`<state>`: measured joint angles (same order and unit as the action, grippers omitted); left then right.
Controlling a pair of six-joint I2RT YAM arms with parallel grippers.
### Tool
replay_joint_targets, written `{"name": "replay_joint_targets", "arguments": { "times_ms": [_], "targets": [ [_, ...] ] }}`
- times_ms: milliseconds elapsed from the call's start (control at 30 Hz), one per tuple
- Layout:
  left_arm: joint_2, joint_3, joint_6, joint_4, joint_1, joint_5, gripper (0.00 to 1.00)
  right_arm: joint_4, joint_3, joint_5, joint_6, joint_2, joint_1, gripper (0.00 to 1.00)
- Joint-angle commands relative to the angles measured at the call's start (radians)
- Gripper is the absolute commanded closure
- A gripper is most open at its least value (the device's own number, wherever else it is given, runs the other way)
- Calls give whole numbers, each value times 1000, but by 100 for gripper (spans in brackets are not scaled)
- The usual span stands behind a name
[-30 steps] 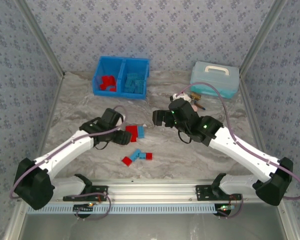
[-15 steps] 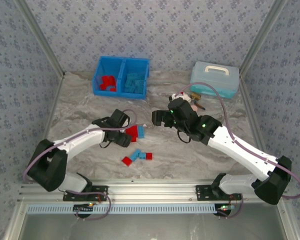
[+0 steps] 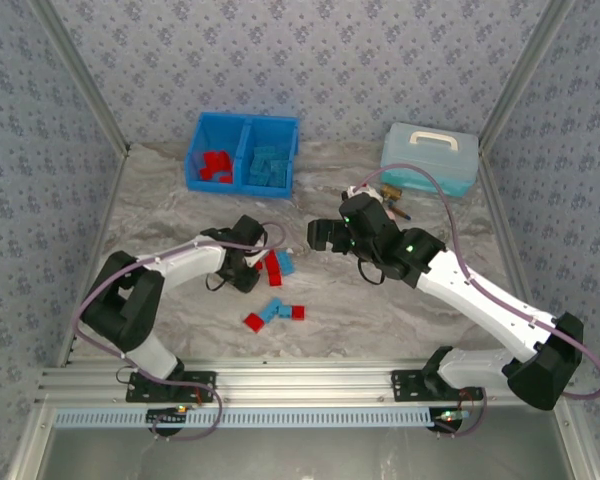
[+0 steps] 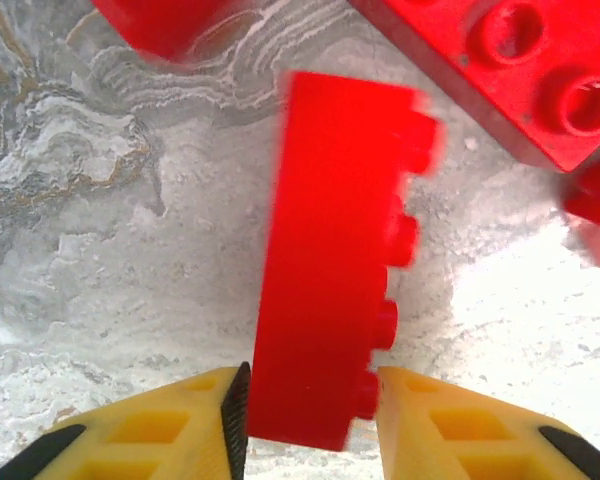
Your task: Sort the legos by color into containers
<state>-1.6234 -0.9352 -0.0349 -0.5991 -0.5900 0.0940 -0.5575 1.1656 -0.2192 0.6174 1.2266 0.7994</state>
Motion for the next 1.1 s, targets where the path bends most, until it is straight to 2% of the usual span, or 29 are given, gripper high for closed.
{"name": "replay_joint_targets", "arguments": {
  "times_ms": [0,233,300,367,467,600,700,800,933,1067],
  "targets": [
    [-18,-35,-15,-19,5,-39,66,-10,18,15,5,5,-6,0],
    [9,-28,9,-8,-2,-63,69,-13,18,24,4,15,-15,0],
    [33,-9,30,20,1,-63,72,-12,19,24,5,15,-17,0],
    [58,-4,45,29,-1,-61,81,-10,18,24,4,16,-19,0],
    [137,9,68,56,2,-87,86,-7,19,27,4,16,-19,0],
    [264,7,88,55,17,-105,87,-9,18,29,31,18,-21,0],
    [358,-22,109,45,47,-88,87,-7,19,34,34,17,-22,0],
    [398,-73,133,61,124,-39,87,-2,19,35,40,16,-23,0],
    [306,-209,147,90,274,-47,85,14,18,42,54,17,-23,0],
    [69,-434,125,76,370,-85,86,7,16,49,74,14,-21,0]
  ]
}}
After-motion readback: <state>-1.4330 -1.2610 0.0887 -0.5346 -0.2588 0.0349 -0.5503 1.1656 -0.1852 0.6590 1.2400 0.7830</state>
